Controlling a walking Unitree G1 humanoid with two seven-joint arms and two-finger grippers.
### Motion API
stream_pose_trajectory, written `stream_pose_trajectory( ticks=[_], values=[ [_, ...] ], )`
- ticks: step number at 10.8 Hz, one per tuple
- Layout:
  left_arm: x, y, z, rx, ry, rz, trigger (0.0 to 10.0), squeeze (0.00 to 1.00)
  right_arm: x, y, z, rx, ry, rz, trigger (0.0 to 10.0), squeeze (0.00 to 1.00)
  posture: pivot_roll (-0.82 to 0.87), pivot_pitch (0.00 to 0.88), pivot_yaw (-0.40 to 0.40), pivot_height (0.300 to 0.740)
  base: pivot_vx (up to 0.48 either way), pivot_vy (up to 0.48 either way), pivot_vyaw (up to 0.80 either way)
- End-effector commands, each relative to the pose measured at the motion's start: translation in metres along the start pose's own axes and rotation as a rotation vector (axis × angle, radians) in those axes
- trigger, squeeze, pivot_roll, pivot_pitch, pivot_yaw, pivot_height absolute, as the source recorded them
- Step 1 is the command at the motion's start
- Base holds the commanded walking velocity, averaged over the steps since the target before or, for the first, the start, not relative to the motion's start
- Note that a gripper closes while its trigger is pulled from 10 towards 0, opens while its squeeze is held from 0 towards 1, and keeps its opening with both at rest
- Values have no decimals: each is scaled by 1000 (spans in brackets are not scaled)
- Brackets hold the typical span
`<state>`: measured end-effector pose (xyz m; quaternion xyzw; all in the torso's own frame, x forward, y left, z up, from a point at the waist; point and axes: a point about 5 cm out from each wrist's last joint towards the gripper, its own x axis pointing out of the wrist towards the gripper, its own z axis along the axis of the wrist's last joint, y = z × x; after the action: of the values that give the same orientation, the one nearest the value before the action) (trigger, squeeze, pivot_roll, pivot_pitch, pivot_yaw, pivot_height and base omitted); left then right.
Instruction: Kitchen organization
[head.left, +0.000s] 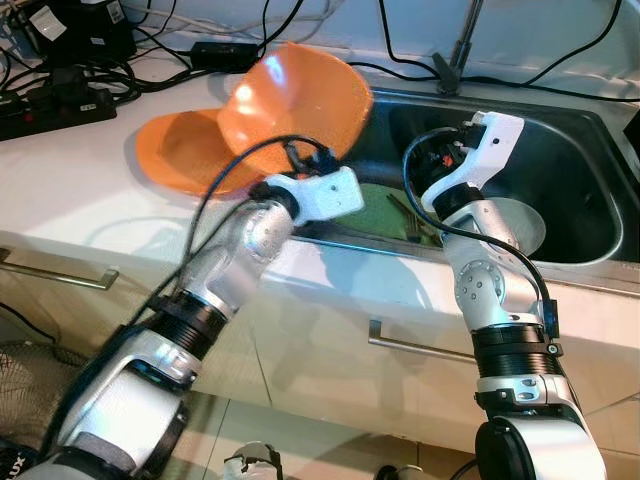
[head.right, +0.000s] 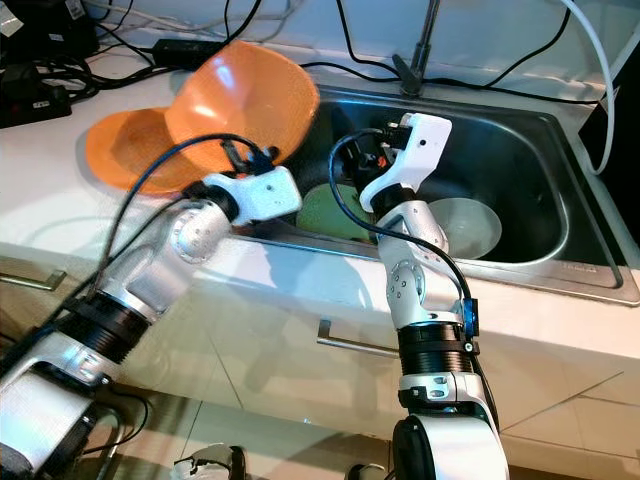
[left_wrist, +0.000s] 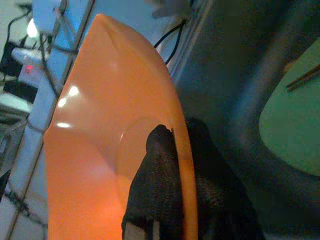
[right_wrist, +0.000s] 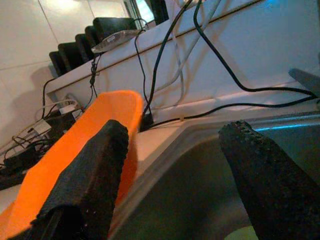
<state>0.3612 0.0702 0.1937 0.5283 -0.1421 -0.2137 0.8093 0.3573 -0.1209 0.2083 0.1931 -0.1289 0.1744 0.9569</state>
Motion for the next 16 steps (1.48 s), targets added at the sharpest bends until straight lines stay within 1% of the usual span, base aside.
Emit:
stream_pose_trajectory(
  ticks=[1,2,4,5,7,11,12,16],
  values=[
    [0,4,10,29,-53,11,10000,0,3,1,6,5,-15,4,10000,0,96,30,8,740,0,0,0],
    [0,1,13,57,-79,-6,10000,0,4,2,6,13,-9,6,10000,0,98,34,9,740,0,0,0],
    [-1,2,12,74,-83,-7,10000,0,4,3,6,17,-5,4,10000,0,100,39,9,740,0,0,0],
    [-2,2,12,97,-88,-7,10000,0,4,2,5,23,0,0,10000,0,103,44,8,740,0,0,0],
    [-5,1,16,138,-135,-18,10000,0,5,2,3,22,8,-2,10000,0,106,50,9,740,0,0,0],
    [-8,-2,19,168,-173,-21,10000,0,4,2,0,24,23,-6,10000,0,110,38,9,740,0,0,0],
    [-8,-2,20,191,-185,-17,10000,0,4,3,-1,26,25,-2,10000,0,111,29,10,740,0,0,0],
    [-7,2,25,213,-216,21,10000,0,6,6,-2,33,34,7,10000,0,109,39,11,740,0,0,0]
  ],
)
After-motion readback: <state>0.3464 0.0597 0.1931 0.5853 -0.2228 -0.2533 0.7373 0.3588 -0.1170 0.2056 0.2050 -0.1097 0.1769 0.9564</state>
